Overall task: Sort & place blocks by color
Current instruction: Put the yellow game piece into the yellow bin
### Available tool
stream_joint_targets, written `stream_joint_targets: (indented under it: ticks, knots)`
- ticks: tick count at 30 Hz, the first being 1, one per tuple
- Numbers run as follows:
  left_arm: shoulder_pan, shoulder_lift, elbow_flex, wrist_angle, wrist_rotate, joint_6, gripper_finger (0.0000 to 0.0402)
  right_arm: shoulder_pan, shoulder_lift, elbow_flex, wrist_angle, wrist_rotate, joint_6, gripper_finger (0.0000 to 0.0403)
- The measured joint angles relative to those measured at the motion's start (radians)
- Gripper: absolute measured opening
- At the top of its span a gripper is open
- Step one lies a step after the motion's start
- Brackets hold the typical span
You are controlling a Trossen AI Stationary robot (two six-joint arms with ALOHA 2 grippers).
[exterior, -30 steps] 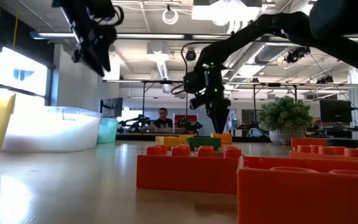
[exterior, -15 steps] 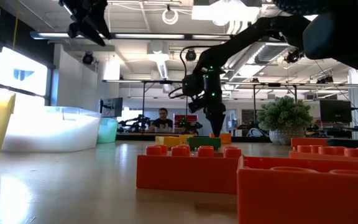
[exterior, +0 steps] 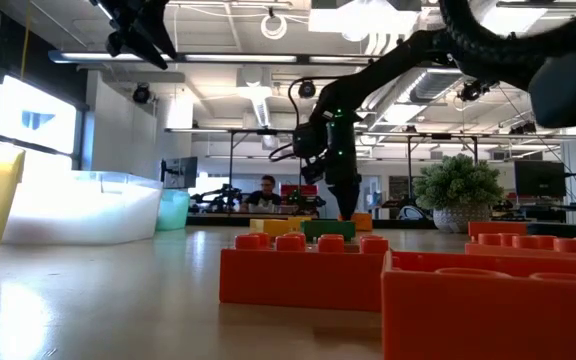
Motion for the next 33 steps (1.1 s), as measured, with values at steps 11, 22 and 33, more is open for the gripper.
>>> stream_joint_targets:
  ticks: [11, 22, 33]
  knots:
    - [0.000, 0.000, 0.000, 0.000, 0.006, 0.009, 0.0189, 0.052, -0.099, -0.004, -0.051, -0.080, 0.178, 0.0065]
    - [0.000, 0.001, 0.000, 0.002, 0.241, 0.112, 0.0190, 0.211, -0.307, -0.003, 0.041, -0.158, 0.408, 0.0065]
    - [-0.001, 0.001, 0.000, 0.090, 0.513, 0.218, 0.0191, 0.389, -0.448, -0.003, 0.305, -0.085, 0.550, 0.0065]
